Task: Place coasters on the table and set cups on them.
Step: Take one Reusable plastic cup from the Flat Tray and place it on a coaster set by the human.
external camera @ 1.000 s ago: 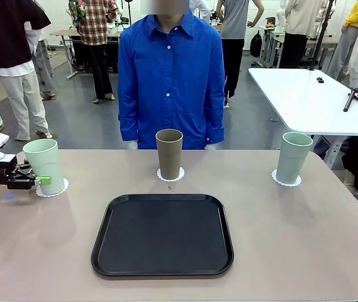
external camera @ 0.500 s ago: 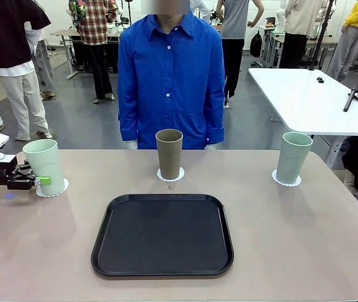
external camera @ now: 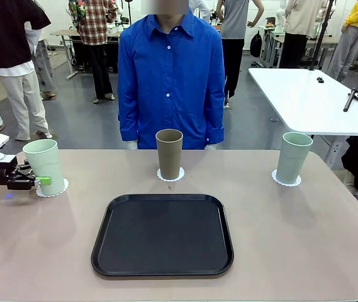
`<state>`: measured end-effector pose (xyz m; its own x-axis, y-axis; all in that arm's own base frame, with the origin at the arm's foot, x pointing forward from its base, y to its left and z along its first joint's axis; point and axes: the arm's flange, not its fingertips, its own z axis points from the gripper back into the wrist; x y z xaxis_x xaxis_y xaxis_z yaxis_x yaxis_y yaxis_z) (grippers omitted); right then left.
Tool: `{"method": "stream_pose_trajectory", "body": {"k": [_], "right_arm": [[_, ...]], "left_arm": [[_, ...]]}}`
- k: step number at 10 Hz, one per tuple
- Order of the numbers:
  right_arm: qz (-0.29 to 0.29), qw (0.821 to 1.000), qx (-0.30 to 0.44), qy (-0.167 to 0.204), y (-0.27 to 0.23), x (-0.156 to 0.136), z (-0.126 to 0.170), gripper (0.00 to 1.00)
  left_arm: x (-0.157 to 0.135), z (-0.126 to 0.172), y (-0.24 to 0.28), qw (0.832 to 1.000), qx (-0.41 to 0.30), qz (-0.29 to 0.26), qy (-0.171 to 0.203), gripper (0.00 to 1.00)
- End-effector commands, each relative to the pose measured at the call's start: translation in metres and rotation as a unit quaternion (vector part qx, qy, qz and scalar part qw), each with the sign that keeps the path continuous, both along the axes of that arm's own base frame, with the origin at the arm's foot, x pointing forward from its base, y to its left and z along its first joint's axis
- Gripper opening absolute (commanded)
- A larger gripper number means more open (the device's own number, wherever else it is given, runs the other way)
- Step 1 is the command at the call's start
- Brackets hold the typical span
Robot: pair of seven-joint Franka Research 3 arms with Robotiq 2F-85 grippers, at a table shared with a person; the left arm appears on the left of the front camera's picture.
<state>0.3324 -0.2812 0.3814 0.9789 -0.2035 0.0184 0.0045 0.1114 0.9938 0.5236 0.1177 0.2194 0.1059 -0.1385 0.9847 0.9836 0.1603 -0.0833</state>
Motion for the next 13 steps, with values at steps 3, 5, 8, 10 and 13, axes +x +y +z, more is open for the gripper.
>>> {"method": "stream_pose_trajectory", "body": {"k": [3,5,8,10,13], "right_arm": [[-0.001,1.0,-0.002,-0.002,0.0,0.0,0.001,1.0],[-0.001,1.0,-0.002,-0.002,0.0,0.0,0.001,1.0],[-0.001,1.0,-0.002,-0.002,0.0,0.0,0.001,1.0],[-0.001,1.0,-0.002,-0.002,0.0,0.0,0.001,1.0],[-0.001,1.0,-0.002,-0.002,0.0,0.0,0.001,1.0]], "left_arm": [[-0.001,0.002,0.002,1.0,-0.001,-0.003,-0.011,0.84],[-0.001,0.003,0.003,1.0,-0.001,-0.007,-0.017,0.84],[0.002,0.003,0.005,1.0,-0.007,-0.007,-0.023,0.84],[0.004,0.0,0.004,1.0,-0.007,-0.011,-0.025,0.84],[0.007,-0.008,0.007,1.0,-0.005,-0.013,-0.018,0.84]]}}
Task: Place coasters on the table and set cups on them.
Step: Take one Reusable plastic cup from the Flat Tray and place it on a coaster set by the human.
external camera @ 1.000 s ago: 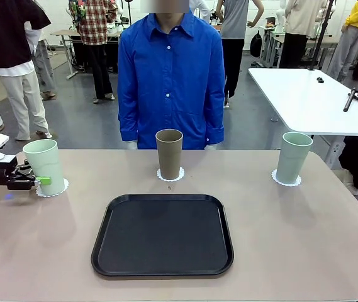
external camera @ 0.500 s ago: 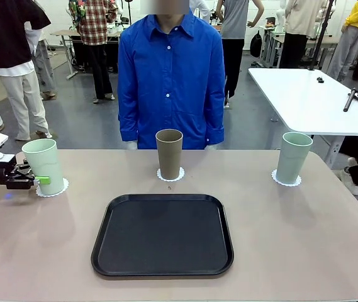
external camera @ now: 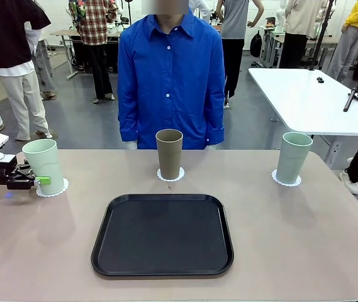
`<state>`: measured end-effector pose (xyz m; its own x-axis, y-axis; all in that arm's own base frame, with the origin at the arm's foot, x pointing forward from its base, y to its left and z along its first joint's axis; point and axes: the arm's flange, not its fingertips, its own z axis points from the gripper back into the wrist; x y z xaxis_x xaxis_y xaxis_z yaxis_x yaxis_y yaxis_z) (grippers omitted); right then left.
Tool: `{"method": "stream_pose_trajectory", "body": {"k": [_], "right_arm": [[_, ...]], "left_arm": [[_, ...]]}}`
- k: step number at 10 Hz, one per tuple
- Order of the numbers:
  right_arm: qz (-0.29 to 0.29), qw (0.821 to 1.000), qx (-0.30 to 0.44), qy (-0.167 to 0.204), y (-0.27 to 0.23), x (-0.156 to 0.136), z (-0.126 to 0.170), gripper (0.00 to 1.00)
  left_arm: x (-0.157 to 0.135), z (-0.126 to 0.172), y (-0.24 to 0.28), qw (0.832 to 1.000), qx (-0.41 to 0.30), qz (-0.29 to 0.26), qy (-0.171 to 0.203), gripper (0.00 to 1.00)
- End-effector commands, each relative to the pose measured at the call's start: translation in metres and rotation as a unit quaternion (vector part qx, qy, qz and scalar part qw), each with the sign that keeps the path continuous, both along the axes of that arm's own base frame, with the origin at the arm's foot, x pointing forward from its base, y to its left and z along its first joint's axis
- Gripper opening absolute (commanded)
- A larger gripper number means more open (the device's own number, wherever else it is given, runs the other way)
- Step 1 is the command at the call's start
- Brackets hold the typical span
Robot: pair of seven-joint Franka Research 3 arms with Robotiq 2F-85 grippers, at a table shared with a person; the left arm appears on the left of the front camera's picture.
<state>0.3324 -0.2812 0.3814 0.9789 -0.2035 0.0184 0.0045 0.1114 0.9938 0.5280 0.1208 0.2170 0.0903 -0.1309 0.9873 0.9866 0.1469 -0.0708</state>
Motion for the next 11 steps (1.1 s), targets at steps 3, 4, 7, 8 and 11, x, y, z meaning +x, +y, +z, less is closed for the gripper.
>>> {"method": "stream_pose_trajectory", "body": {"k": [3,4,7,8,11], "right_arm": [[-0.001,1.0,-0.002,-0.002,0.0003,0.0004,0.001,1.0],[-0.001,1.0,-0.002,-0.002,0.0003,0.0004,0.001,1.0],[-0.001,1.0,-0.002,-0.002,0.0003,0.0004,0.001,1.0],[-0.001,1.0,-0.002,-0.002,0.0003,0.0004,0.001,1.0],[-0.001,1.0,-0.002,-0.002,0.0003,0.0004,0.001,1.0]], "left_arm": [[0.0036,-0.0081,0.0052,1.0,-0.003,-0.012,-0.008,0.84],[0.0032,-0.0077,0.0061,1.0,-0.005,-0.015,0.0,0.97],[0.0036,-0.0086,0.006,0.999,-0.01,-0.028,0.011,1.0],[0.0034,-0.0086,0.0062,0.999,-0.012,-0.029,0.012,1.0],[0.0047,-0.0076,0.0067,0.999,-0.015,-0.029,0.016,1.0]]}}
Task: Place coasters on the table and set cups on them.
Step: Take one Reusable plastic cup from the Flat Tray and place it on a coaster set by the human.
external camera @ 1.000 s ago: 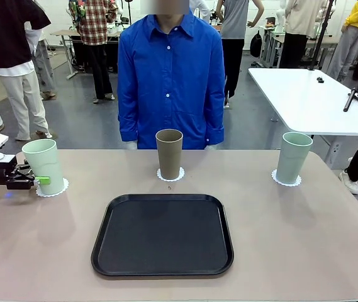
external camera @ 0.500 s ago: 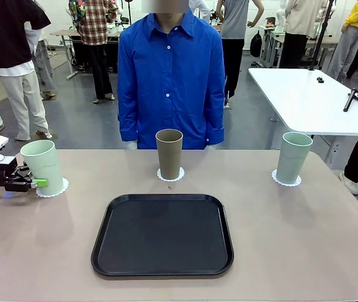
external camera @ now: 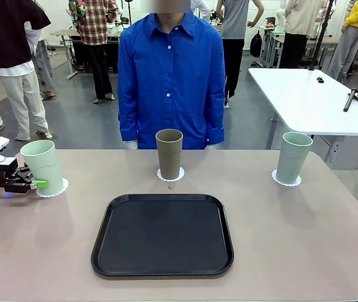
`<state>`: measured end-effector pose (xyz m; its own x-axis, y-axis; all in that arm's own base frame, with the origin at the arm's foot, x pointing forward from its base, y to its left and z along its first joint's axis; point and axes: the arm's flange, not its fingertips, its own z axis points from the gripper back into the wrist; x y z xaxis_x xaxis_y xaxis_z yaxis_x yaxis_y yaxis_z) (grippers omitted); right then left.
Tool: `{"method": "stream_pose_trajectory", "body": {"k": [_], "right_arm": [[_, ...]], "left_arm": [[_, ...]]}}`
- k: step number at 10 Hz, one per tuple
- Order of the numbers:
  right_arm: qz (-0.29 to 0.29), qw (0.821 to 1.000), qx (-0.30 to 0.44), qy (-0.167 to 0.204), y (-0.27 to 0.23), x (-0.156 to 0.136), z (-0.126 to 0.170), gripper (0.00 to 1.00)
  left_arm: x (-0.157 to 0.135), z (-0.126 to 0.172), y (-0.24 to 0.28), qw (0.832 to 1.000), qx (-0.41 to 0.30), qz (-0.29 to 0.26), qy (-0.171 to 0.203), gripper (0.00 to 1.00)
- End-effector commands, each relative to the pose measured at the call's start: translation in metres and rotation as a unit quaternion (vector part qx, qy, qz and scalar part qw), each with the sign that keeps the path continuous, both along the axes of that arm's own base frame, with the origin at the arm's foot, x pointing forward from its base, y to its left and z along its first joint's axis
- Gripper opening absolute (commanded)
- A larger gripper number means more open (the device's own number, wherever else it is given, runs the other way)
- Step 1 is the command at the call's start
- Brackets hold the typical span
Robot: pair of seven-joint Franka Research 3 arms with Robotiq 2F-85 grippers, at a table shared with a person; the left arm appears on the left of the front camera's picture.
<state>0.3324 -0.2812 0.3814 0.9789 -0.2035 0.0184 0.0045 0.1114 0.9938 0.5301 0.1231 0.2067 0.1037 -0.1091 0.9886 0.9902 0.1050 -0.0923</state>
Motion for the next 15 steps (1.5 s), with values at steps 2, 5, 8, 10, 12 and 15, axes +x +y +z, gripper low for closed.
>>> {"method": "stream_pose_trajectory", "body": {"k": [2,5,8,10,12,15], "right_arm": [[-0.001,1.0,-0.002,-0.002,0.0,0.0,0.001,1.0],[-0.001,1.0,-0.002,-0.002,0.0,0.0,0.001,1.0],[-0.001,1.0,-0.002,-0.002,0.0,0.0,0.001,1.0],[-0.001,1.0,-0.002,-0.002,0.0,0.0,0.001,1.0],[-0.001,1.0,-0.002,-0.002,0.0,0.0,0.001,1.0],[-0.001,1.0,-0.002,-0.002,0.0,0.0,0.001,1.0]], "left_arm": [[0.001,0.005,0.006,1.0,-0.008,-0.017,0.016,1.0],[-0.001,0.006,0.014,0.999,-0.016,-0.023,0.032,1.0],[-0.001,0.004,0.024,0.998,-0.024,-0.022,0.044,1.0],[0.0,0.002,0.031,0.999,-0.023,-0.012,0.043,1.0],[0.003,0.0,0.033,0.999,-0.023,-0.01,0.044,1.0],[0.0,0.002,0.036,0.998,-0.011,-0.015,0.052,1.0]]}}
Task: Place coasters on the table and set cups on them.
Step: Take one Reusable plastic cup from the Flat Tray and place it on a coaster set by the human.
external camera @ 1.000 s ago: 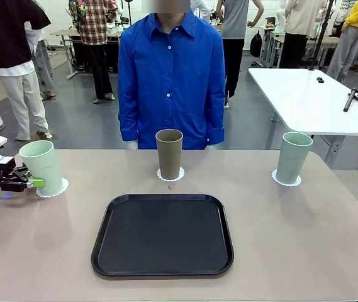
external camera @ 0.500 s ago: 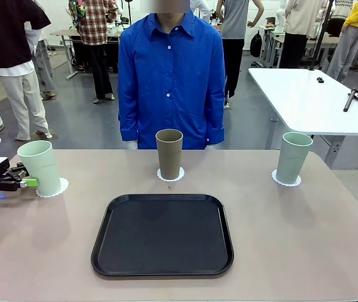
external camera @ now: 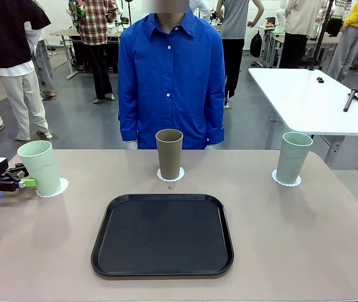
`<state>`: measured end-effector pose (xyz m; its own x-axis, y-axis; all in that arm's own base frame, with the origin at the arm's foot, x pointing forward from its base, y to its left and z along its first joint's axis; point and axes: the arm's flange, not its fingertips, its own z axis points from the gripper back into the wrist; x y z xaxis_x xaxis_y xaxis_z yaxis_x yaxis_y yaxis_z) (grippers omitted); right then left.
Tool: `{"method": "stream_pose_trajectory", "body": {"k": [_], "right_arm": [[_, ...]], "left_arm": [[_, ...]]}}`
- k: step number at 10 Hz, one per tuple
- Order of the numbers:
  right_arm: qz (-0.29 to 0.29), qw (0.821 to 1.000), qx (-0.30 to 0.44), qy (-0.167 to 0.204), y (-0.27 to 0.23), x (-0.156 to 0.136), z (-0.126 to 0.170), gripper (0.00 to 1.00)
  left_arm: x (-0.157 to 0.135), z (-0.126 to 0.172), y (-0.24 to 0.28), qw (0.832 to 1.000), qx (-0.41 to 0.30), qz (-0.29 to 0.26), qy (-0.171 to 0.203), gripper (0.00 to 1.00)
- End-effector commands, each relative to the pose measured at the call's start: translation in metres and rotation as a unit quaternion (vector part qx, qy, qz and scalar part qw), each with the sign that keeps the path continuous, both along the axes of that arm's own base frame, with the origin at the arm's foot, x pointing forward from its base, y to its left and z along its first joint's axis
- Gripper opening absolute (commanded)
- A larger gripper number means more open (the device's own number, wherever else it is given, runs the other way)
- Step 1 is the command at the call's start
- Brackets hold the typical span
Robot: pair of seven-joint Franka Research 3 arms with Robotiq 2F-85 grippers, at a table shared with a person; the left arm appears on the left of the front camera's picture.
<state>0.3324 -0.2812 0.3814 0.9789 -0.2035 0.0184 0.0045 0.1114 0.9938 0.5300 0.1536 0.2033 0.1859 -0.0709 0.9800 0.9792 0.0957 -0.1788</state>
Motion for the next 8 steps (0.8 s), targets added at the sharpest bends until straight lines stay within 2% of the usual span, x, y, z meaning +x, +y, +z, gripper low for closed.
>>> {"method": "stream_pose_trajectory", "body": {"k": [1,6,8], "right_arm": [[-0.001,1.0,-0.002,-0.002,0.0,0.0,0.001,1.0],[-0.001,1.0,-0.002,-0.002,0.0,0.0,0.001,1.0],[-0.001,1.0,-0.002,-0.002,0.0,0.0,0.001,1.0]], "left_arm": [[-0.002,0.008,0.011,1.0,0.015,-0.015,0.012,1.0],[-0.019,0.024,0.039,0.997,0.066,-0.003,0.03,1.0],[-0.033,0.072,0.036,0.988,0.098,0.091,0.072,1.0]]}}
